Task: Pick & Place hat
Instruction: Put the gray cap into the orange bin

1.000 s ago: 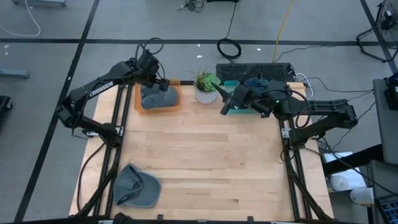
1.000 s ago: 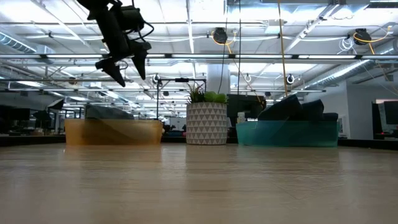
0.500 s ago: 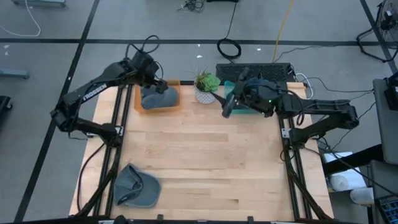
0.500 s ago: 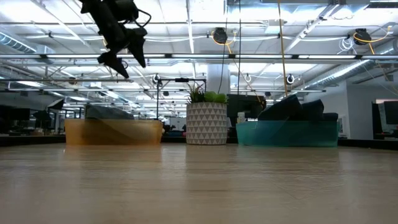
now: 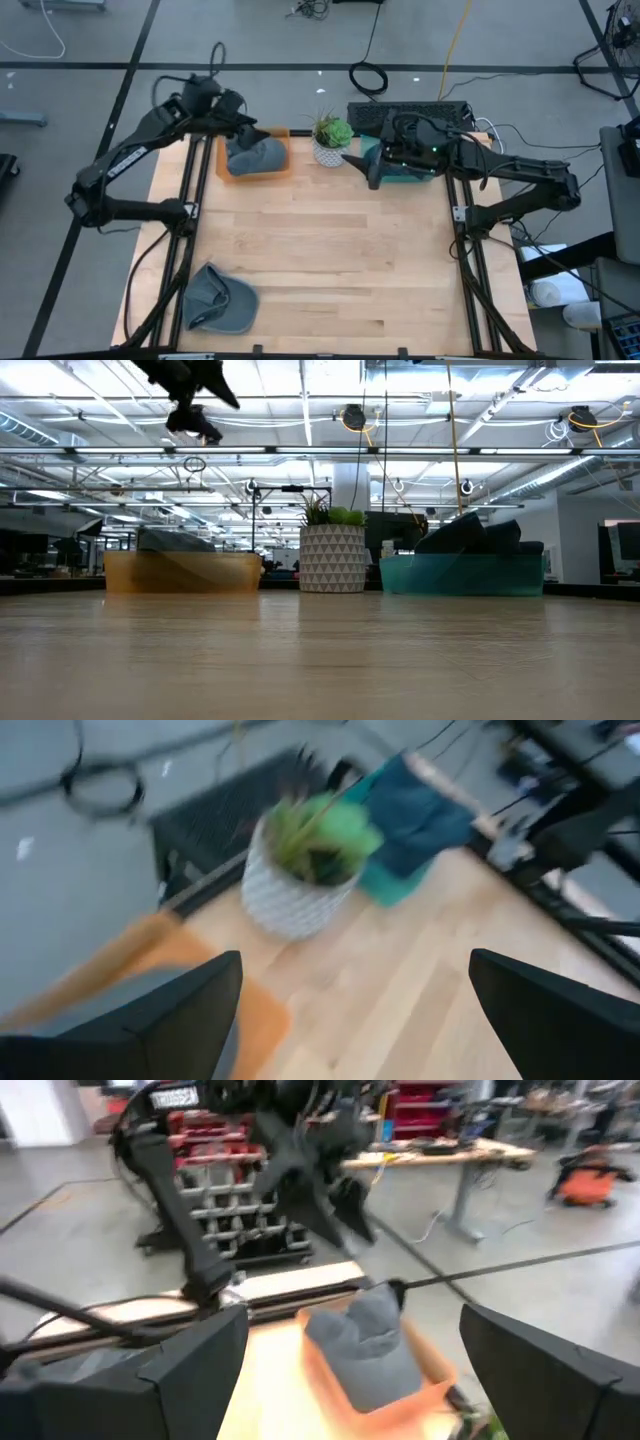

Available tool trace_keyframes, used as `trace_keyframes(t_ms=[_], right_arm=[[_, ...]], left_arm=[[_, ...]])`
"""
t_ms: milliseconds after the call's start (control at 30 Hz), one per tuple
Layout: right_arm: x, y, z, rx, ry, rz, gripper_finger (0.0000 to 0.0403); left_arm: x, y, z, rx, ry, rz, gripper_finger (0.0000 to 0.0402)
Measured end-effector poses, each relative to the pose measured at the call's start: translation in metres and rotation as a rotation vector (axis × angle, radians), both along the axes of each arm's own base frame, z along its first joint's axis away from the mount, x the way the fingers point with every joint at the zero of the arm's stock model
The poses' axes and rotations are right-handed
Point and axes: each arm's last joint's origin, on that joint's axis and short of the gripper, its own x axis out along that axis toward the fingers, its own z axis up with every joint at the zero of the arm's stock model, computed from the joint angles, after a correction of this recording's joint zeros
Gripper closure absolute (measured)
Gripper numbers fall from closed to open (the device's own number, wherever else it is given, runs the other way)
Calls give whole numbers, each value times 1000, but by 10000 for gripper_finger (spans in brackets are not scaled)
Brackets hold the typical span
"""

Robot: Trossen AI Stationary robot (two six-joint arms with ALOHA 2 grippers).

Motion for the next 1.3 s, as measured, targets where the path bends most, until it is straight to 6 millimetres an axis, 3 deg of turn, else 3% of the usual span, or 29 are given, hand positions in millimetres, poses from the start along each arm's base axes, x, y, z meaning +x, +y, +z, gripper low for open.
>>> trace_keyframes(t_ms=[300,567,1300], right_arm=[[-12,-5,-2,15,64,118,48],[-15,-4,2,-103,69,140,48],[-16,-4,2,-19,54,134,48]], left_arm=[[-15,-42,47,239,-288,-218,2],[-25,-70,71,259,-490,-299,2],[-22,-111,78,160,-578,-515,2]])
